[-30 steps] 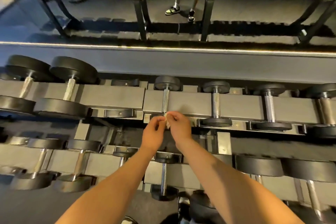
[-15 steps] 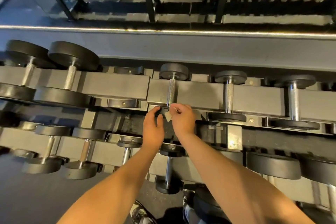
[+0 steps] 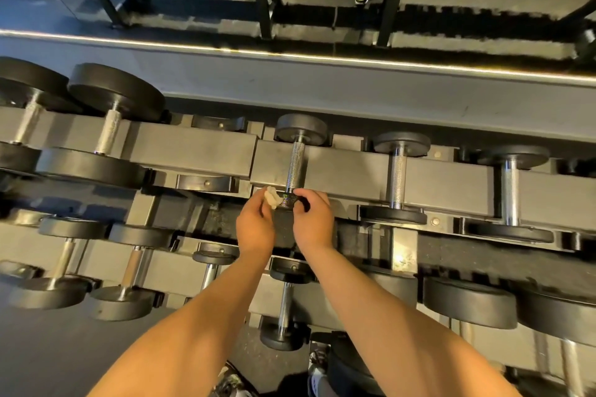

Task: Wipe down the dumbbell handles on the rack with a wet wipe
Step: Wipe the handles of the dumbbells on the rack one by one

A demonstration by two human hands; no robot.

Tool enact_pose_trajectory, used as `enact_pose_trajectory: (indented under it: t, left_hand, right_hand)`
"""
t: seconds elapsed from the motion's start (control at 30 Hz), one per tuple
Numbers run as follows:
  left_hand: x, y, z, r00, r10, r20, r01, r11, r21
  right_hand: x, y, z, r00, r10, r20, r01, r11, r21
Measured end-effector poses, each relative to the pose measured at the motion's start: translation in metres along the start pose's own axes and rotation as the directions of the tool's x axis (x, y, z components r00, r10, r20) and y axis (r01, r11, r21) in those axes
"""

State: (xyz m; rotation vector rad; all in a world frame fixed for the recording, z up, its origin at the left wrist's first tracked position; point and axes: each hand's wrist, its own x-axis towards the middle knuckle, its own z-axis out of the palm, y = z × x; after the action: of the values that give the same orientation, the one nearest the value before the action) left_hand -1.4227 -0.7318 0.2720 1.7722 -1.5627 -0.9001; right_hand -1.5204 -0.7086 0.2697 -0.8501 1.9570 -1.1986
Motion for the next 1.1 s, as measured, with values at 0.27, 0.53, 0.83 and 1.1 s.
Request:
enact_pose_trajectory:
  t: [0.27,0.53,0.83,1.1]
  left_hand:
    - [-0.007,-0.01,0.01,0.889,0.353,0.292,-0.386,0.92,0.064]
    - [0.006,0.009,0.0,0.946,0.173,0.273,-0.192,0.98,0.045]
    - [0.004,0.006,-0.002,0.94,0.204,0.273,-0.234,0.969,0.084]
    - [0.006,0.001,0.01,0.936,0.298,0.188,-0.34,0.903,0.261]
  right_hand:
    - [0.002,-0.001,-0.015,0.999,0.04,-0.007,-0.039,0.988,0.152]
    - [0.004,-0.02,0.001,0.996,0.029,0.08,-0.045,0.978,0.203]
    - [0.019,-0.001,-0.021,0.995,0.083,-0.052,-0.084,0.996,-0.012]
    - [0.01,-0.006,-0.021,0.999,0.007,0.035,-0.011,0.993,0.115]
